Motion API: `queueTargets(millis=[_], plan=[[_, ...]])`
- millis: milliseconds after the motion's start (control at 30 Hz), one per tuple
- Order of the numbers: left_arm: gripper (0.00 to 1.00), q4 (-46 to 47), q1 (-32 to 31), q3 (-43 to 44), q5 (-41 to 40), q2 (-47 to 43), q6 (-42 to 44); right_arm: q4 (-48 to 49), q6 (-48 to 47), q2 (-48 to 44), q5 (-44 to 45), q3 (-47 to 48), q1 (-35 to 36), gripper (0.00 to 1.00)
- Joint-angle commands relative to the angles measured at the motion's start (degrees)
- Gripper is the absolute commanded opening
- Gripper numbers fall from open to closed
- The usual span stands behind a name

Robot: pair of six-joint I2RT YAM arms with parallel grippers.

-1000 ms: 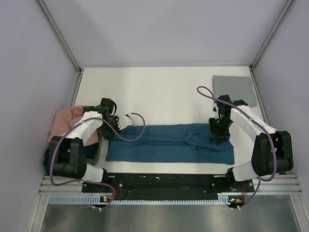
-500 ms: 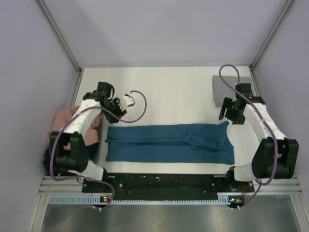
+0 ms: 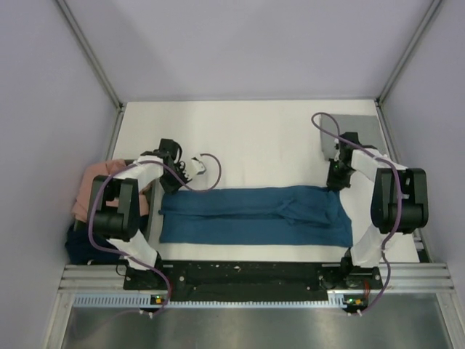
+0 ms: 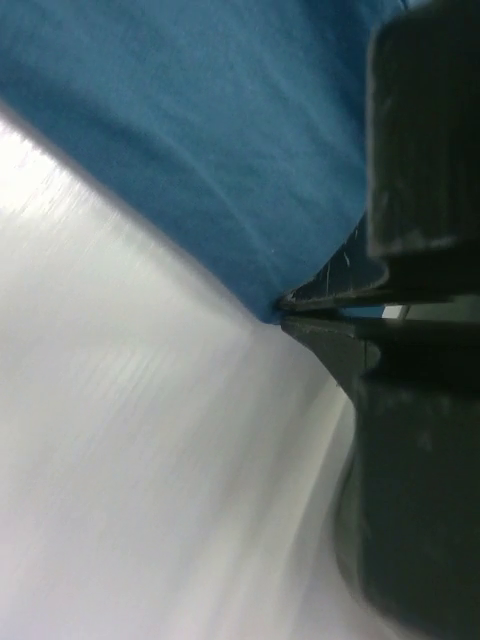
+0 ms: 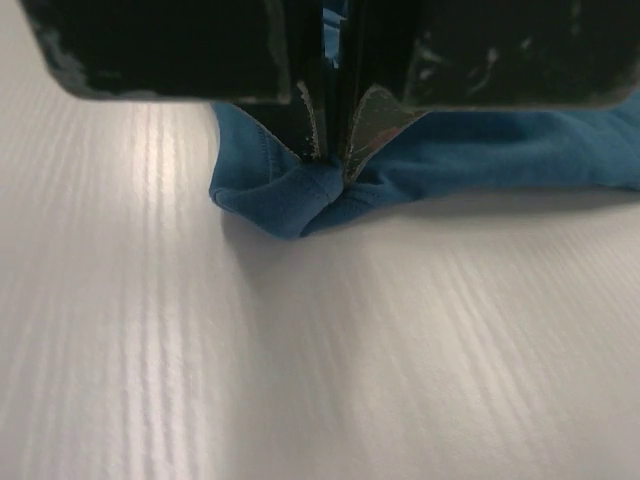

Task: Fold and stack the t-shirts
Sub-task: Rotate the tshirt 90 degrees

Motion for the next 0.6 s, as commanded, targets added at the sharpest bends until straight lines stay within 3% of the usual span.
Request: queueTargets(millis=[0, 300, 567], plan=[[0.01, -0.3, -0.1, -6.3, 2.8, -4.1, 1.3, 2.8, -2.4, 4.4, -2.8, 6.5, 4.5, 0.00], [0.00, -6.6, -0.1, -13.9, -1.2, -11.9, 0.7, -1.1, -2.6, 21.1, -9.7, 30.3, 11.3, 0.00], [0.00, -18.7, -0.5, -14.5, 3.8, -17.6, 2.1, -5.0, 2.5, 42.5, -14.3, 64.2, 13.4, 0.00]])
